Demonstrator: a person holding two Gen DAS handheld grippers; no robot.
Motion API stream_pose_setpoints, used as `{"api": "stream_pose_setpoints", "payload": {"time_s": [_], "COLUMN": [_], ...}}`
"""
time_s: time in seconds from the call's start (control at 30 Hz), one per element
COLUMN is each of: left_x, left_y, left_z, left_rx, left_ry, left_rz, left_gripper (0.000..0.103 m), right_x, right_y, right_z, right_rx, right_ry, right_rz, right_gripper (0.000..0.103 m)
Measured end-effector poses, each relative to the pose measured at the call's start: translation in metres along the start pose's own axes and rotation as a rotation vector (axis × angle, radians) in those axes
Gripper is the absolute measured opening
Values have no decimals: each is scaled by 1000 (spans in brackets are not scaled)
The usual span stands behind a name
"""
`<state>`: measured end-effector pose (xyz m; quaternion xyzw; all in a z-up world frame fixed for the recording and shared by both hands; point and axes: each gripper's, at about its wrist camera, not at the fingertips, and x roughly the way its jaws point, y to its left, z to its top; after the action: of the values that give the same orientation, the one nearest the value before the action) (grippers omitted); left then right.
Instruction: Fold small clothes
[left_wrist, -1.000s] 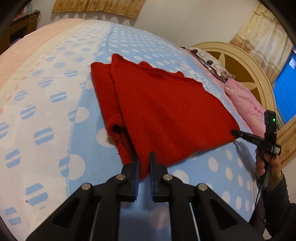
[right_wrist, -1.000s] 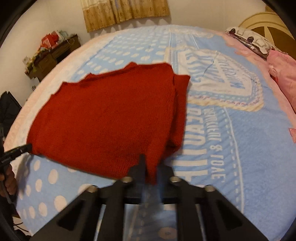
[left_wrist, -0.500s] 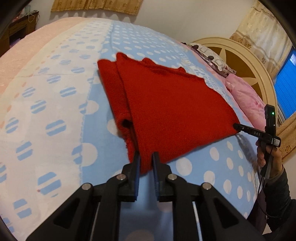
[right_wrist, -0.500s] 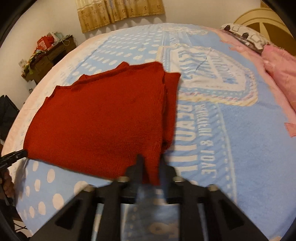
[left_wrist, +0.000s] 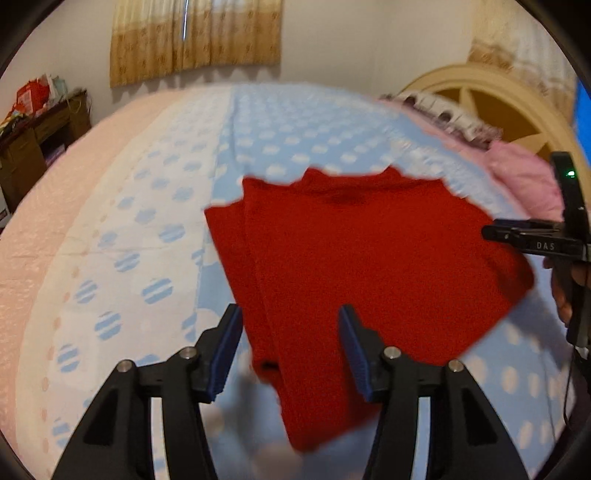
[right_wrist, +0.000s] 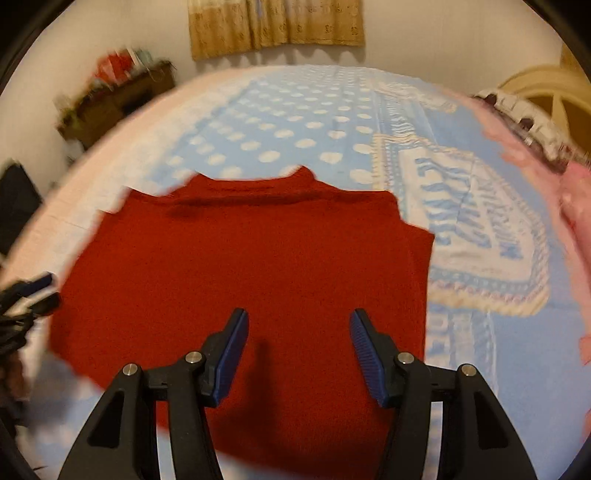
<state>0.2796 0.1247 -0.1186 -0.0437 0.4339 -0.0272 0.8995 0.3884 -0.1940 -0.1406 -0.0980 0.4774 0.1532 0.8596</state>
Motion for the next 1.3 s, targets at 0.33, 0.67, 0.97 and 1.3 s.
{"api": "stream_pose_setpoints", "payload": {"time_s": [0.33,0.67,0.97,1.3], "left_x": [26,29,26,12], "left_y": [15,17,19,30], "left_z": [-8,-6,-7,-9], "left_rx": [-59,-77,-90,-130], "left_ry": [38,45,38,-27], "left_rz": [-5,-23,-41,-7], "left_gripper": [74,80,82,82], "right_x": [5,58,64,62], "right_y": [5,95,87,158], "right_z": [34,54,71,66], "right_rx": [64,-142,-48,-221], "right_ry": [-38,43,17,8], "right_rz": [3,8,14,73], "right_gripper": [59,59,63,58]}}
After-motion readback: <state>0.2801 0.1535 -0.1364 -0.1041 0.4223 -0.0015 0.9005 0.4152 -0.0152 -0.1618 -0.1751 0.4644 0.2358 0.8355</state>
